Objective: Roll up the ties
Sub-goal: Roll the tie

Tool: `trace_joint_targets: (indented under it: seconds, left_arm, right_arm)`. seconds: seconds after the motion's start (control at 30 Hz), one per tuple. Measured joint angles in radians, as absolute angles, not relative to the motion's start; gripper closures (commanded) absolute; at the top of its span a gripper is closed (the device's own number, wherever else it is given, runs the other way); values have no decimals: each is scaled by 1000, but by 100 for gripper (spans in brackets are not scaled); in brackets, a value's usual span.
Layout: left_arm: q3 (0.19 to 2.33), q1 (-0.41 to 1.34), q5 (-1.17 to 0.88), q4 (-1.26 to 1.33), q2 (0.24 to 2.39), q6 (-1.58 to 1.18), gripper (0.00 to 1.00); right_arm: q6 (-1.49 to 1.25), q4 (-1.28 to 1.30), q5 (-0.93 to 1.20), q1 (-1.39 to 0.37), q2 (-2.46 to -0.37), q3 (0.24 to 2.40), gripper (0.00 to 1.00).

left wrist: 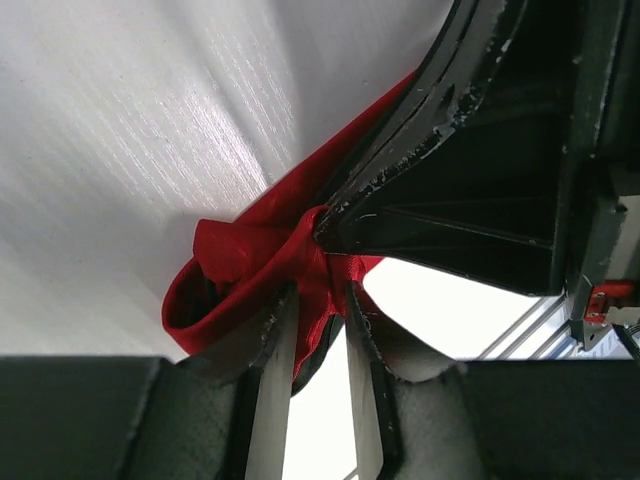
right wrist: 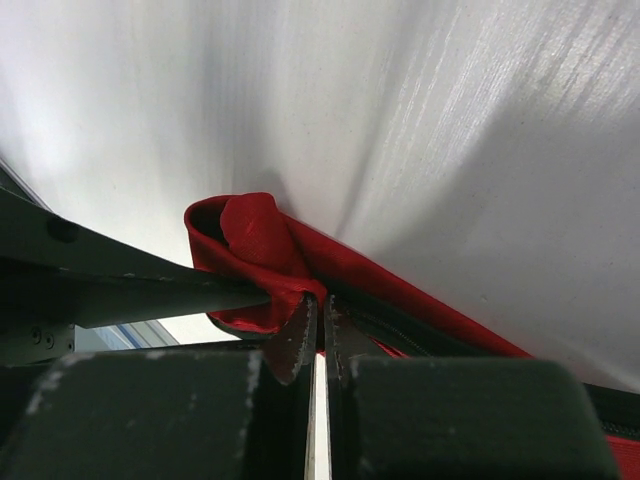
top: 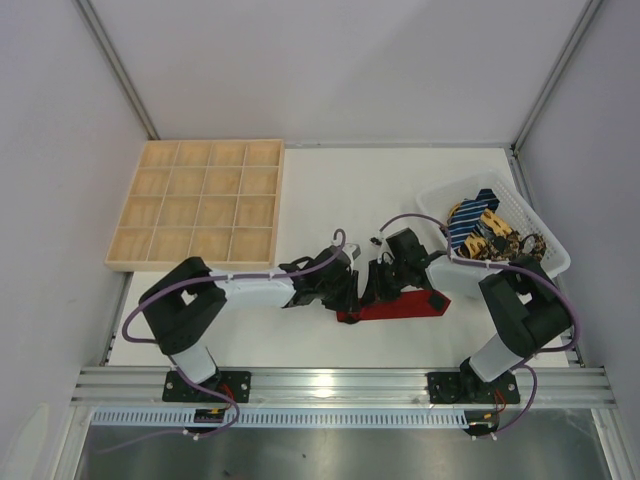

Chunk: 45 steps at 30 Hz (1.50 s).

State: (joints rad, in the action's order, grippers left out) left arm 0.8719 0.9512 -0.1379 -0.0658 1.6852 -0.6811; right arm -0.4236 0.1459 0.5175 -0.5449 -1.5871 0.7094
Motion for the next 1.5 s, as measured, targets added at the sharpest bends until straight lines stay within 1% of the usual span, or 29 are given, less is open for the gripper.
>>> trace_joint_targets:
  seconds: [0.13, 0.17, 0.23, 0.27, 0.37, 0.43, 0.47, 0.53, 0.7, 0.8, 0.9, 1.03, 1.17, 1.3, 1.5]
  left_arm:
    - [878, 951, -138, -57, 1705, -683, 71]
    - [879, 951, -138, -52, 1709, -683, 72]
    - [879, 950, -138, -40, 1716, -684, 72]
    - [879, 950, -138, -36, 1718, -685, 73]
    - [879, 947, -139, -28, 1728, -689, 73]
    - [879, 946, -142, -25, 1730, -691, 73]
    - [879, 945, -142, -24, 1730, -692, 73]
    - [879, 945, -143, -24, 1730, -692, 73]
    - [879, 945, -143, -24, 1730, -693, 73]
    - [879, 944, -143, -24, 1730, -699, 73]
    - [881, 944, -143, -25, 1730, -699, 73]
    - [881, 943, -143, -25, 1730, -700, 73]
    - [881, 943, -143, -26, 1729, -700, 73]
    - [881, 943, -142, -28, 1728, -700, 73]
    - [881, 943, -142, -32, 1726, -700, 73]
  right_arm:
    - [-420, 162, 514, -543, -1587, 720, 90]
    - [-418, 169, 511, -543, -1587, 725, 85]
    - [-416, 196, 494, -541, -1585, 741, 80]
    - [-416, 210, 484, -541, -1582, 748, 73]
    - [-419, 262, 431, -540, -1552, 772, 61]
    - [-419, 294, 382, -537, -1527, 791, 55]
    - [-419, 308, 359, -535, -1515, 804, 50]
    - [-424, 332, 302, -528, -1496, 830, 45]
    - [-424, 348, 254, -509, -1487, 857, 45]
    - [-421, 333, 288, -506, -1483, 839, 46]
    - [-421, 295, 343, -506, -1465, 777, 48]
    - [-427, 249, 408, -507, -1415, 665, 53]
    - [-446, 181, 449, -507, -1397, 607, 59]
    - [-471, 112, 473, -507, -1397, 595, 62]
    - [-486, 46, 492, -507, -1445, 596, 69]
